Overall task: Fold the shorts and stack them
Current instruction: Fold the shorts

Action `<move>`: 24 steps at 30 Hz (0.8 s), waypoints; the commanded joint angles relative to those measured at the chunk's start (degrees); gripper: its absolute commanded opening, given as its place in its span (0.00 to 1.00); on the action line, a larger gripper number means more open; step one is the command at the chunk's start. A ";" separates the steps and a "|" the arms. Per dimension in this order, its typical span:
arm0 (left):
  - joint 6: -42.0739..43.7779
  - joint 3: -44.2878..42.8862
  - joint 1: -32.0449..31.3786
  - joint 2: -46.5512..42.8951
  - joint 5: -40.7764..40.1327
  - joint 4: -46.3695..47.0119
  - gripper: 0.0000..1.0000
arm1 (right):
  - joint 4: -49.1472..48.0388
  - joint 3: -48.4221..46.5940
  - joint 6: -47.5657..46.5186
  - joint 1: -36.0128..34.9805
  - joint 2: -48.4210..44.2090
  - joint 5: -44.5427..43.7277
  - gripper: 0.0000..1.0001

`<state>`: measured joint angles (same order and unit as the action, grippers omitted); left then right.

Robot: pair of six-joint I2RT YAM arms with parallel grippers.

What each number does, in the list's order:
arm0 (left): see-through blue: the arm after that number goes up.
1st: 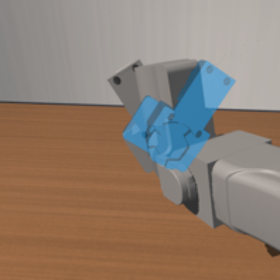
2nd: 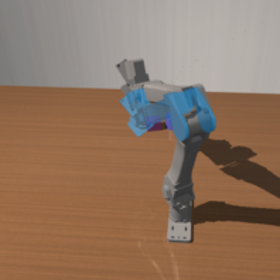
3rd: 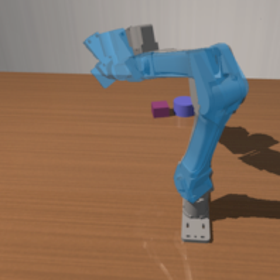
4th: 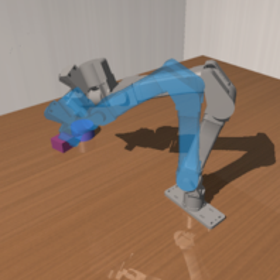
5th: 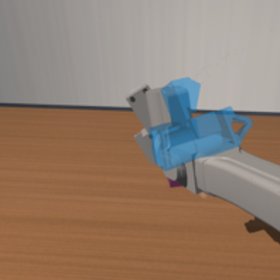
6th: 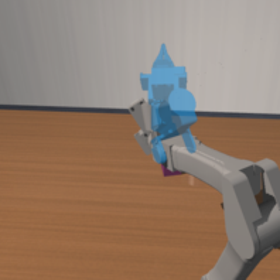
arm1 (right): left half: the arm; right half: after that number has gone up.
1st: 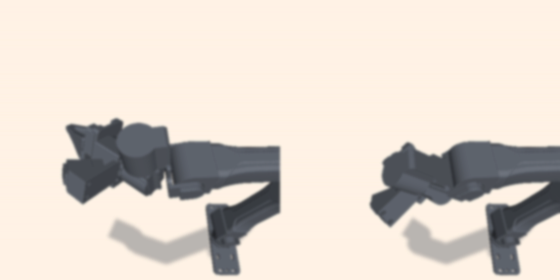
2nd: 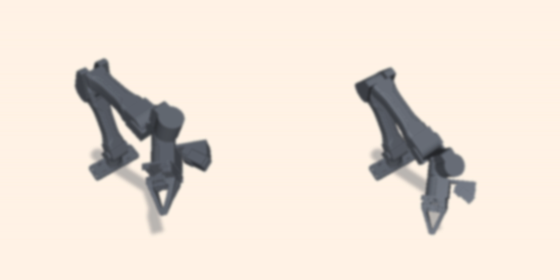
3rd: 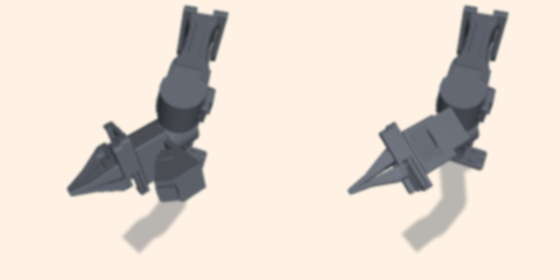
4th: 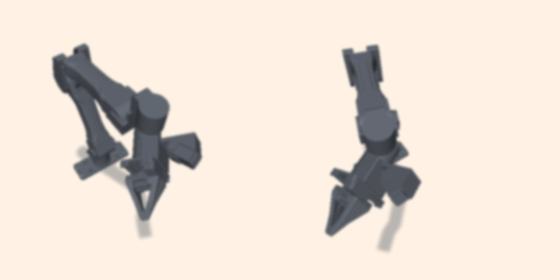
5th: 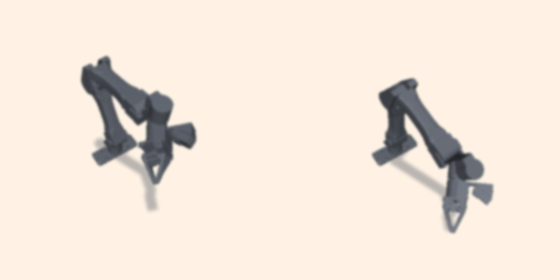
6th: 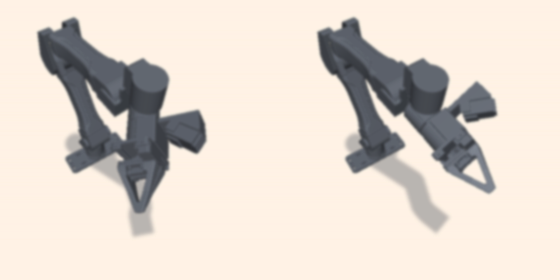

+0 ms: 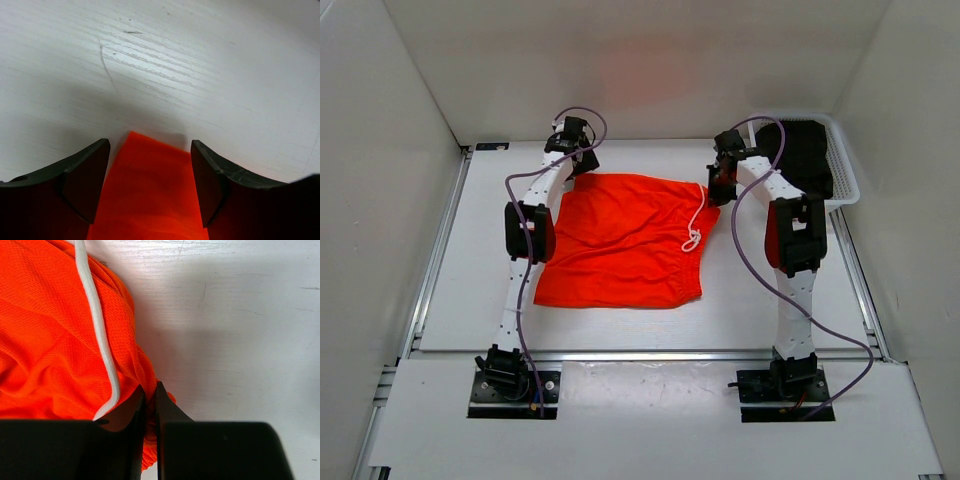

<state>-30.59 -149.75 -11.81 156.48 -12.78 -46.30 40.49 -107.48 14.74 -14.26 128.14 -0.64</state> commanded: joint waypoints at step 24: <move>8.62 -0.46 0.04 -2.05 9.79 -1.33 0.10 | 1.08 -4.31 -0.24 0.20 2.12 1.61 0.00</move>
<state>-23.20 -151.06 -11.49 157.84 -5.30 -46.28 40.64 -108.97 14.66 -14.26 129.80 0.21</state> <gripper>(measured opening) 0.128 0.106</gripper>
